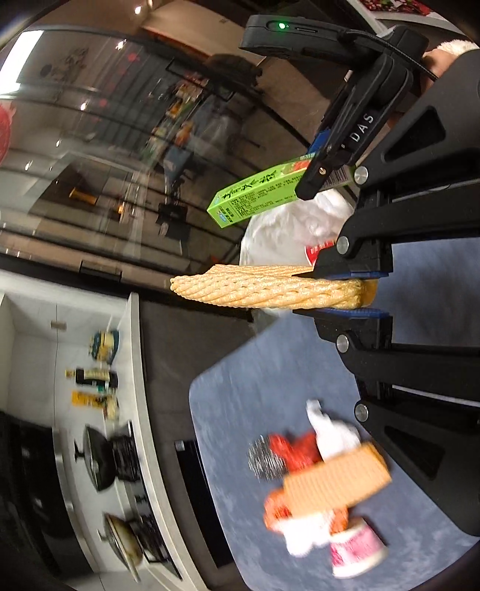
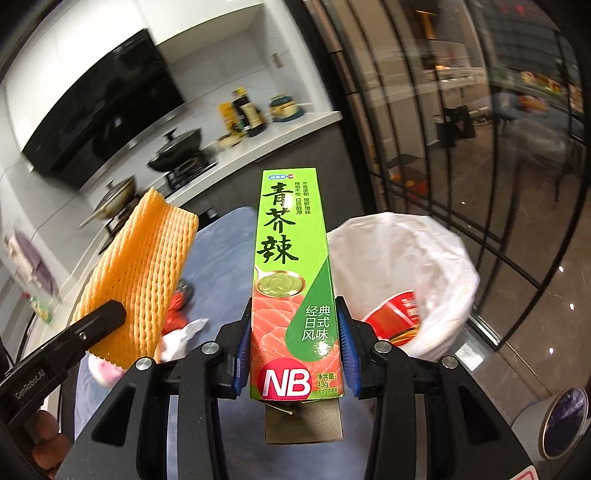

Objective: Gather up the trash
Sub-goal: 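Carry the green box and orange net to the bin and release both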

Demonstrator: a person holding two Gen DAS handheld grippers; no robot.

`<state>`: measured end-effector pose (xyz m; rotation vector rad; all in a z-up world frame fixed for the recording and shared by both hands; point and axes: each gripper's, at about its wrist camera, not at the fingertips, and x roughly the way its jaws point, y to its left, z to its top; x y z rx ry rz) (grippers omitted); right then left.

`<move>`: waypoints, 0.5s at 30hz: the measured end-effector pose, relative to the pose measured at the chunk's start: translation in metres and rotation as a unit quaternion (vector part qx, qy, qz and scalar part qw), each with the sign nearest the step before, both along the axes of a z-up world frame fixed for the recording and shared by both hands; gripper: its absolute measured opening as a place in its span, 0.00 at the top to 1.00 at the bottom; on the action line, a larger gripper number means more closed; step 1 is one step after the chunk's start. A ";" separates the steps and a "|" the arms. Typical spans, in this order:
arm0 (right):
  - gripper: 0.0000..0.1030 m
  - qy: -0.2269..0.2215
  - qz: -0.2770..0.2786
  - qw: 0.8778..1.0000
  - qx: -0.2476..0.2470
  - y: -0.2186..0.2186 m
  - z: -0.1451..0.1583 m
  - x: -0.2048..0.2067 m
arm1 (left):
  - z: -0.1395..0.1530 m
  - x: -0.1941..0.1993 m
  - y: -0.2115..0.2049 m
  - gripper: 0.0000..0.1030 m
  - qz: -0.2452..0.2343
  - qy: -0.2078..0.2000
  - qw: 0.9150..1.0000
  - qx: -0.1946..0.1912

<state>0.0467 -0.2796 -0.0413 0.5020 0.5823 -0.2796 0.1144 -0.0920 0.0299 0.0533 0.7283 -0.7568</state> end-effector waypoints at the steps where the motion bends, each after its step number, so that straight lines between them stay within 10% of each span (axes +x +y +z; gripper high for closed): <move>1: 0.63 0.000 -0.005 1.000 0.001 -0.005 -0.001 -0.001 | -0.001 0.000 -0.009 0.90 -0.006 0.002 1.000 0.000; 15: 0.63 0.039 -0.044 0.998 0.001 -0.067 -0.025 0.012 | -0.037 0.028 -0.096 0.90 -0.029 0.038 0.998 0.048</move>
